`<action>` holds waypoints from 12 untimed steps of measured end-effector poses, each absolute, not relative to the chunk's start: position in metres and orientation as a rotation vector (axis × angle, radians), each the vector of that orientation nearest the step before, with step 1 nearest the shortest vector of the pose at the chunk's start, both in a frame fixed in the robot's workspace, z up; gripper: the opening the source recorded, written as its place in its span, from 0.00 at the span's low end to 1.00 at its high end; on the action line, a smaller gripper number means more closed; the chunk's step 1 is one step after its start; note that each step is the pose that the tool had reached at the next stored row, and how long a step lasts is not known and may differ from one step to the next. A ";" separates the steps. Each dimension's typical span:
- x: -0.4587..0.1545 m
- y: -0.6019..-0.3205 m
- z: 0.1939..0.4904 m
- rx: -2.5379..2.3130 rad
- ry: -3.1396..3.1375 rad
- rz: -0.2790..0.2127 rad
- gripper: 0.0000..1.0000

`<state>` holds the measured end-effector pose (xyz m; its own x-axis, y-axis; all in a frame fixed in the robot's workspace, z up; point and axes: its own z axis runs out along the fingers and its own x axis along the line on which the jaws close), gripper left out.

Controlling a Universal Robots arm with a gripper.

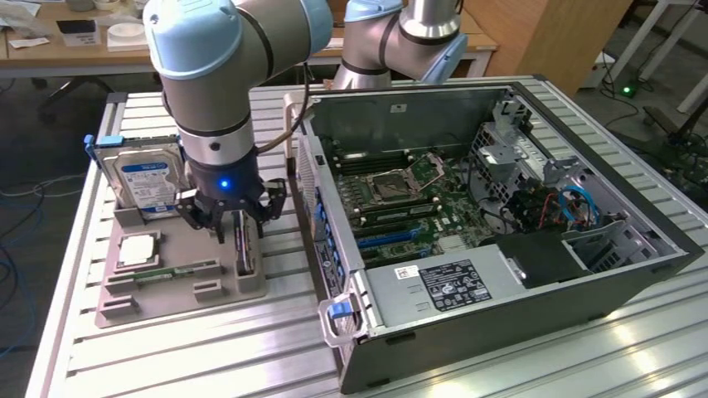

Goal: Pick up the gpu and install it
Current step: 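Pick up the gpu and move the gpu toward the slot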

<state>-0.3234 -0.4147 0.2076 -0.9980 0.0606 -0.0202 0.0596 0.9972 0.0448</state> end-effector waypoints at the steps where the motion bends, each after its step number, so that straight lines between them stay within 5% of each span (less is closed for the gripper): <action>1: -0.323 -0.415 0.208 0.094 3.118 0.069 0.60; 6: -0.323 -0.415 0.208 0.094 3.118 0.069 0.59; 10: -0.323 -0.415 0.208 0.094 3.118 0.069 0.40; 12: -0.323 -0.415 0.208 0.094 3.118 0.069 0.40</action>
